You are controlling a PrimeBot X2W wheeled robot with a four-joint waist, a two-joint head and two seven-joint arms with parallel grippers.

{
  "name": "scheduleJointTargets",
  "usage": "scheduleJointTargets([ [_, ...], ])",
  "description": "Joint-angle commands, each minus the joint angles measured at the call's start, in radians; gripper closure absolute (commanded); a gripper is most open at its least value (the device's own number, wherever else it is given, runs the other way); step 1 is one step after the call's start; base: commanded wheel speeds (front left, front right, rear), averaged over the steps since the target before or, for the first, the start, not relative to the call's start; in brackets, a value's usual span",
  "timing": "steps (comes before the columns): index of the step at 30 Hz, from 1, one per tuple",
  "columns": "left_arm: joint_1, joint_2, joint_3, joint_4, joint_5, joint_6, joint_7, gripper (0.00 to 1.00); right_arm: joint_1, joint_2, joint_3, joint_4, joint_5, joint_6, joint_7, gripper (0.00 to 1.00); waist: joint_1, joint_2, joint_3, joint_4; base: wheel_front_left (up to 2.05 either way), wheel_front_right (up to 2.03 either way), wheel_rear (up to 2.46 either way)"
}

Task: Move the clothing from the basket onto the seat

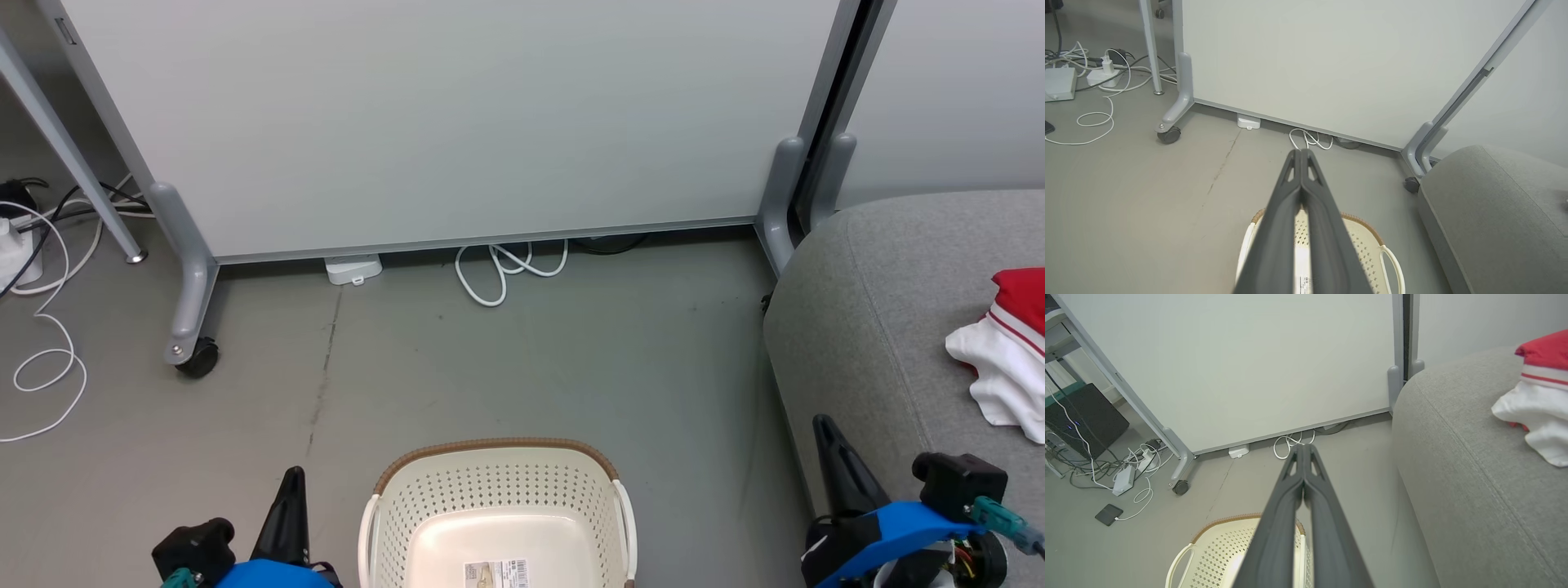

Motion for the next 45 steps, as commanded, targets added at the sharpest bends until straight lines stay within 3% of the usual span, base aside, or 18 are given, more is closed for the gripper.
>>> scheduleJointTargets([
  [1,-0.030,0.001,0.015,-0.027,-0.051,0.001,0.013,1.00,-0.021,-0.001,-0.006,-0.017,0.057,0.000,0.007,1.00,0.0000,0.0000,0.000,-0.001,0.00,0.00,0.00],
  [23,-0.048,-0.006,0.063,-0.095,-0.382,0.011,0.103,1.00,-0.034,-0.001,-0.023,-0.028,0.419,0.000,0.061,1.00,0.0000,0.0000,0.000,-0.008,0.00,0.00,0.00],
  [45,-0.063,-0.012,0.102,-0.143,-0.631,0.017,0.174,1.00,-0.046,-0.001,-0.039,-0.032,0.691,0.000,0.104,1.00,0.0000,0.0000,-0.001,-0.015,0.00,0.00,0.00],
])
